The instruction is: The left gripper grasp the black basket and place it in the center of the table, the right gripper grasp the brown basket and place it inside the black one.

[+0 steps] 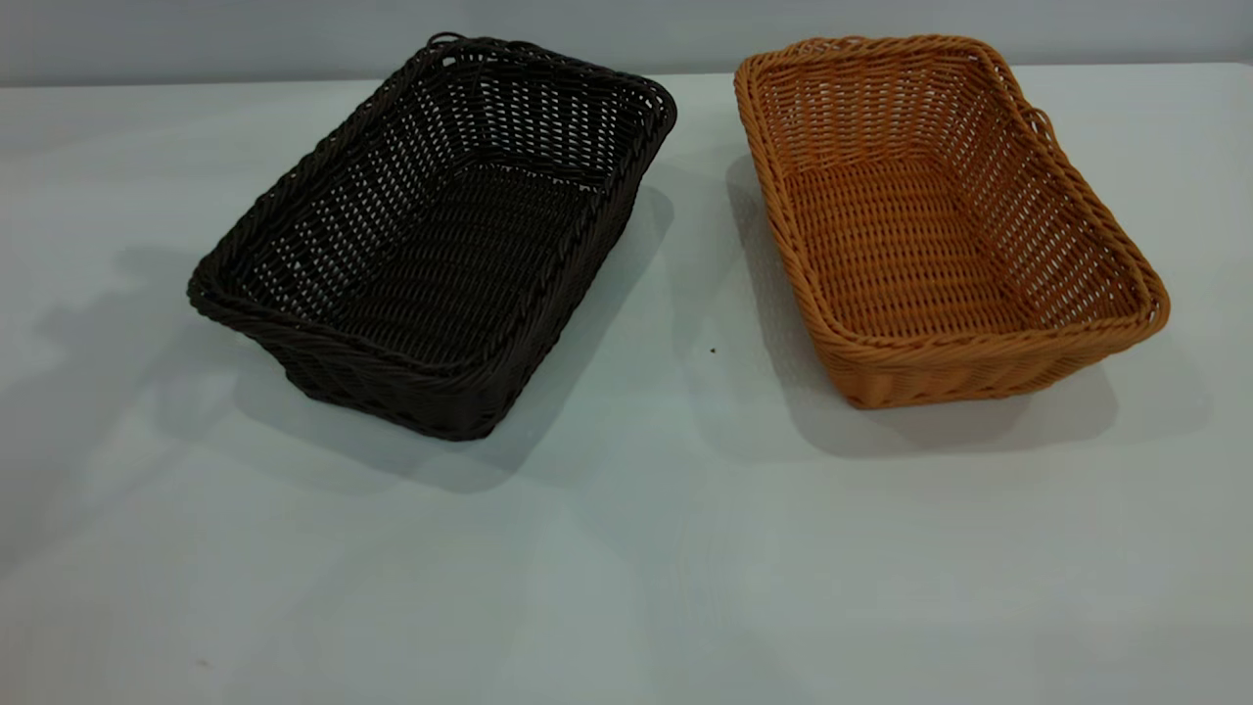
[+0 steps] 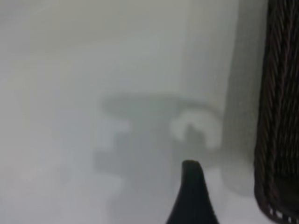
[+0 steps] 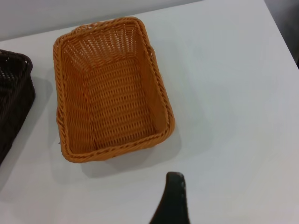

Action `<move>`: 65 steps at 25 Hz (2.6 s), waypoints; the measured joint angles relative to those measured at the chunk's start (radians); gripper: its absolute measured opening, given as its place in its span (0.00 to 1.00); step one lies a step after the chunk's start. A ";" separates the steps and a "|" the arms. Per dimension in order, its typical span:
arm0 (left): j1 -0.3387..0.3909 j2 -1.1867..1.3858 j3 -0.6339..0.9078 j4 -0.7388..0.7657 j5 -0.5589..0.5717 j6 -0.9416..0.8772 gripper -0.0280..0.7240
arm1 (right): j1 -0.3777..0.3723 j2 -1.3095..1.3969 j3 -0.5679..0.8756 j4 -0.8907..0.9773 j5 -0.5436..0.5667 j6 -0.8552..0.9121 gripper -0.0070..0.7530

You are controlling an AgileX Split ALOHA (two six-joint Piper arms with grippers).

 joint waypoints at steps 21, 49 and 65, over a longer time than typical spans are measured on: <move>-0.143 0.522 -0.342 -0.117 -0.049 0.156 0.71 | 0.000 0.421 0.000 0.027 -0.147 0.079 0.79; -0.151 0.545 -0.394 -0.116 -0.149 0.234 0.15 | 0.000 1.391 -0.093 0.793 -0.474 -0.336 0.72; -0.150 0.545 -0.398 -0.114 -0.211 0.265 0.15 | 0.001 1.796 -0.284 1.157 -0.365 -0.311 0.72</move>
